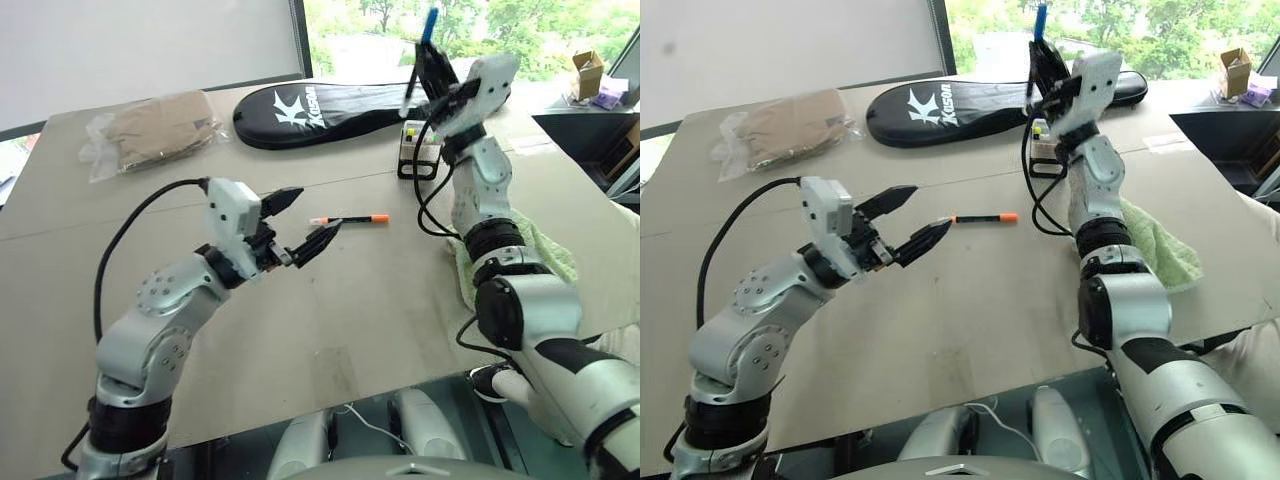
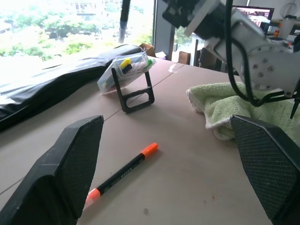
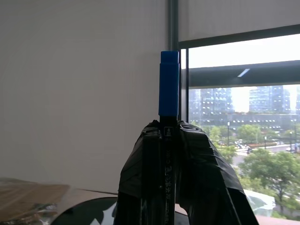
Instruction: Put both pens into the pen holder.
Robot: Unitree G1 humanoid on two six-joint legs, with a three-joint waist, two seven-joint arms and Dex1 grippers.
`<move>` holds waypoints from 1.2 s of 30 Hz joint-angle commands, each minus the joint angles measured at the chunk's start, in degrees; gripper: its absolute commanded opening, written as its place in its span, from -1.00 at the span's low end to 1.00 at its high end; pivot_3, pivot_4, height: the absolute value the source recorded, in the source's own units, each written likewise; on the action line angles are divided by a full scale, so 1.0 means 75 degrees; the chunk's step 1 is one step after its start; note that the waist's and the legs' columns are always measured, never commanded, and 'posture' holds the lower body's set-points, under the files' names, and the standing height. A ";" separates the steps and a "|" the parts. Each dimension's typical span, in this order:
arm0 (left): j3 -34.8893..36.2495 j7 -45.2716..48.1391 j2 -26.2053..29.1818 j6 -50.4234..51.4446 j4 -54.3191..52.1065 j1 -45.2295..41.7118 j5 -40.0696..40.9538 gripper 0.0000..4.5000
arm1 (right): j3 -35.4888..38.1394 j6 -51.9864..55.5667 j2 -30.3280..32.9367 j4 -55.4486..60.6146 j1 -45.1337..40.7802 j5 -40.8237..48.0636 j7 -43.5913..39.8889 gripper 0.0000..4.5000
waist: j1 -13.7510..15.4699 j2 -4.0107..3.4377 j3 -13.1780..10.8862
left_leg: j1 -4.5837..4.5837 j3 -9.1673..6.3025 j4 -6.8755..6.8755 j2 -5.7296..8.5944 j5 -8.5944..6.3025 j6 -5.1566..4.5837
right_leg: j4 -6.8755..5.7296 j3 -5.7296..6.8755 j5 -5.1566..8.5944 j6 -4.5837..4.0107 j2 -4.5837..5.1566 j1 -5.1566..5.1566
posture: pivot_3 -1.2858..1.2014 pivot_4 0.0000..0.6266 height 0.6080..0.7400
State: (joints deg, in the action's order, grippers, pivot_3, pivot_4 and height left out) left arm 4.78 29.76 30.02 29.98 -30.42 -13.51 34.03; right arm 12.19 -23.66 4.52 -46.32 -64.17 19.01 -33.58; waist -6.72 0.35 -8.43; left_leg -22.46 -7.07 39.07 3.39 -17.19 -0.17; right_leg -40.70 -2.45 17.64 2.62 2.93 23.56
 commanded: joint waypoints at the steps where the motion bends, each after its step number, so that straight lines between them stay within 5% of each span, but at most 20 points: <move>1: -0.0433 -0.0231 -0.0236 -0.0461 0.0334 -0.0469 -0.0724 1.00 | -0.0448 0.2172 -0.0213 0.2701 0.0950 0.0902 0.0027 -0.98 | 0.0086 0.0000 0.0003 | 0.0000 -0.0005 0.0001 0.0000 0.0000 0.0000 | 0.0000 0.0002 0.0000 0.0000 0.0002 -0.0001 | 0.03 -0.52 1.00; 7: -0.0798 -0.0742 -0.0939 -0.1002 0.1443 -0.1472 -0.1743 1.00 | -0.1310 0.5059 -0.0210 0.6187 0.2583 0.1744 0.0622 -0.98 | 0.0249 -0.0003 0.0005 | -0.0015 -0.0016 0.0009 0.0019 0.0000 0.0000 | -0.0001 0.0011 0.0000 0.0000 0.0013 0.0004 | 0.03 -0.52 1.00; 19: -0.0820 0.0078 -0.0993 -0.1218 0.1450 -0.1298 -0.1716 1.00 | -0.1369 0.7093 -0.0412 0.8038 0.3542 0.2669 0.1742 -0.98 | 0.0229 -0.0003 0.0005 | -0.0013 -0.0025 0.0004 0.0020 0.0000 -0.0001 | -0.0001 0.0012 0.0000 0.0000 0.0014 0.0007 | 0.03 -0.52 1.00; 22: -0.0794 0.0175 -0.0968 -0.1185 0.1450 -0.1307 -0.1693 0.62 | -0.1483 0.7264 -0.0343 0.8189 0.3644 0.2696 0.1666 -1.00 | 0.0236 -0.0003 0.0005 | -0.0013 -0.0027 0.0004 0.0021 -0.0001 -0.0001 | 0.0000 0.0013 0.0000 0.0000 0.0014 0.0004 | 0.03 -0.52 1.00; 30: -0.0754 0.0324 -0.1008 -0.1211 0.1420 -0.1217 -0.1649 -0.99 | -0.1619 0.7860 -0.0143 0.8489 0.3809 0.3158 0.1383 -1.00 | 0.0239 -0.0003 0.0005 | -0.0013 -0.0027 0.0003 0.0022 -0.0001 -0.0002 | 0.0000 0.0013 0.0000 0.0000 0.0015 0.0004 | 0.03 -0.52 1.00; 36: -0.0745 0.0640 -0.0767 -0.1359 0.1412 -0.1012 -0.1749 -0.99 | -0.1501 0.8034 0.0111 0.8479 0.3792 0.3111 0.1419 -1.00 | 0.0241 -0.0002 0.0005 | -0.0013 -0.0028 0.0001 0.0022 -0.0001 -0.0002 | 0.0001 0.0013 0.0000 0.0001 0.0014 0.0005 | 0.03 -0.52 1.00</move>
State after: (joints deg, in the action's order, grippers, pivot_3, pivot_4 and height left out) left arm -2.14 33.65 23.44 21.34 -17.45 -21.66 20.70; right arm 0.43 36.43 4.61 14.99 -35.25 41.39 -22.17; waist -4.91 0.33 -8.39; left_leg -22.56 -7.28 39.08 3.55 -17.20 -0.18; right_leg -40.70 -2.36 17.64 2.62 3.03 23.60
